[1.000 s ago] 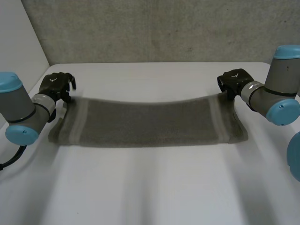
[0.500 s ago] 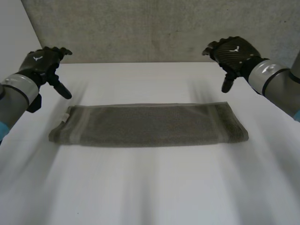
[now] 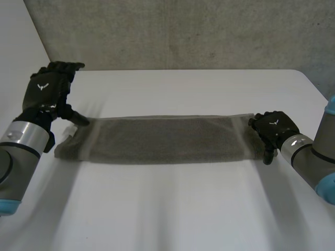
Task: Fold the towel.
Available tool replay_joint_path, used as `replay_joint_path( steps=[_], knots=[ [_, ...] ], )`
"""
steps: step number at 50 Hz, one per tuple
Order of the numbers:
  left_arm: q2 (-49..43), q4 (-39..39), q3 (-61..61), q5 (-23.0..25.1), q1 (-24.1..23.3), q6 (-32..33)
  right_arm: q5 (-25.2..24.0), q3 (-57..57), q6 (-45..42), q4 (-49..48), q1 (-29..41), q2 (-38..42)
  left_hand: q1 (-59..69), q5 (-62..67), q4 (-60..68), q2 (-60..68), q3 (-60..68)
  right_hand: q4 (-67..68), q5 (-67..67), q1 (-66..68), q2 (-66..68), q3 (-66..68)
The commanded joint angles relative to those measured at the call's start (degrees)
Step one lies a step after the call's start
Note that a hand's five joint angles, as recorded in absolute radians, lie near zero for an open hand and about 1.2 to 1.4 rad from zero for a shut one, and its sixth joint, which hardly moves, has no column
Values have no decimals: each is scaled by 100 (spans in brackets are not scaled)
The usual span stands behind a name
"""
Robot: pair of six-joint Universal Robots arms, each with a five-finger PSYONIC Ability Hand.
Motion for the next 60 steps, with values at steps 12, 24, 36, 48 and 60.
replay_joint_path(
  steps=[12,24,36,48,60],
  knots=[
    [-194,158,-230,10,-35,2,-467,-173,2,-131,-257,571,-475,-1240,-481,-469,-381,4525,4617,4622,4571,4576],
    [-211,158,-265,18,-70,-7,-450,-330,-15,-35,-845,562,-475,-1240,-481,-469,-381,6514,6607,6612,6560,6565],
    [-264,193,-265,10,-70,-7,172,-1129,-1419,1511,-2014,439,-475,-1240,-481,-469,-381,6514,6607,6612,6560,6565],
    [-255,193,-274,1,-79,-7,465,-1790,123,222,485,-80,-475,-1240,-481,-469,-381,6514,6607,6612,6560,6565],
    [-229,201,-353,1,-96,2,34,-2158,477,-333,3089,1140,-492,-1256,-498,-485,-398,6514,6607,6612,6560,6565]
  ],
)
